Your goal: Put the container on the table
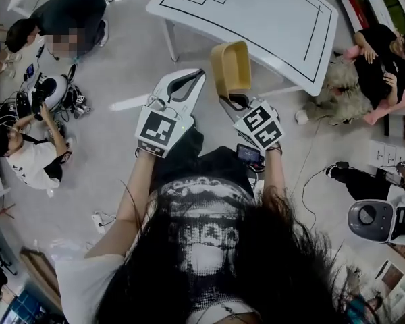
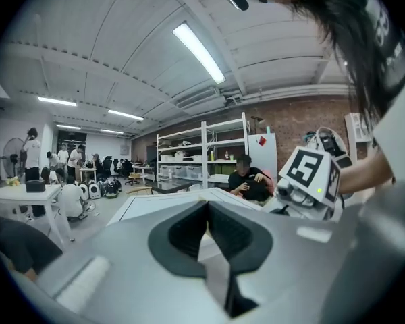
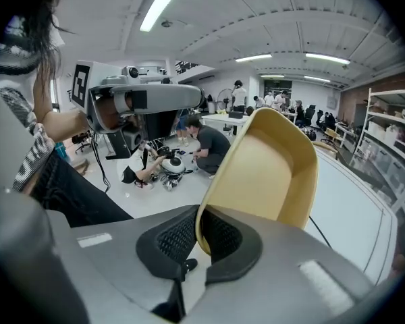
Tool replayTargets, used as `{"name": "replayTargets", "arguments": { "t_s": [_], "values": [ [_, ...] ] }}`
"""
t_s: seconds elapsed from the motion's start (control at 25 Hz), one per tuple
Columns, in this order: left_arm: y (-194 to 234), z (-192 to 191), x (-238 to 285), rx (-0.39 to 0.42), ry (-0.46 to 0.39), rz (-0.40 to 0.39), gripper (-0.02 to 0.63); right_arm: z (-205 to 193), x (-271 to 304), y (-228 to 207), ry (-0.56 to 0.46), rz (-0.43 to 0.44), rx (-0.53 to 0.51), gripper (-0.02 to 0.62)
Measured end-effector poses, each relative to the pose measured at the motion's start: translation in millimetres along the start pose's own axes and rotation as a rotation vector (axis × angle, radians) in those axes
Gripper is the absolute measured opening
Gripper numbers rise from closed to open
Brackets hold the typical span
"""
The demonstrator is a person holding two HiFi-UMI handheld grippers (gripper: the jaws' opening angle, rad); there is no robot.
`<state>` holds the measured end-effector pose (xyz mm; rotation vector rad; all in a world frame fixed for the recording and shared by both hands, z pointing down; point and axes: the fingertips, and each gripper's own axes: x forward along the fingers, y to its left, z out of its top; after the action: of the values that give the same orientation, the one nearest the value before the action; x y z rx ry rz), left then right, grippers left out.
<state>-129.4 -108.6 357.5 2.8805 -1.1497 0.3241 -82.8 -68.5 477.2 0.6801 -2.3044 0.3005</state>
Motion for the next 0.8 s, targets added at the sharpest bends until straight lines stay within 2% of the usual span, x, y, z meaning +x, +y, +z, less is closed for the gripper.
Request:
{"name": "replayTargets", "arguments": {
  "t_s": [0.2, 0.32, 0.44, 0.68, 0.8],
  "values": [
    [21, -2, 19, -0.006, 0.004, -0.022, 0.0, 13, 15, -26, 0.012, -0.023, 0.007, 0.015],
    [30, -4, 43, -0.039, 0.0, -0.056, 0.0, 12, 16, -53, 0.043, -0.045, 0.023, 0.015],
    [49, -1, 59, -0.035, -0.006, -0.084, 0.0, 22, 28, -79, 0.076, -0.059, 0.022, 0.015],
    [69, 18, 96, -0.038, -0.031, -0.062, 0.0, 36, 36, -147, 0.107, -0.06, -0.028, 0.015],
    [99, 22, 119, -0.025, -0.025, -0.038, 0.0, 49, 57, -189, 0.144, -0.06, -0.074, 0.015]
  ]
}}
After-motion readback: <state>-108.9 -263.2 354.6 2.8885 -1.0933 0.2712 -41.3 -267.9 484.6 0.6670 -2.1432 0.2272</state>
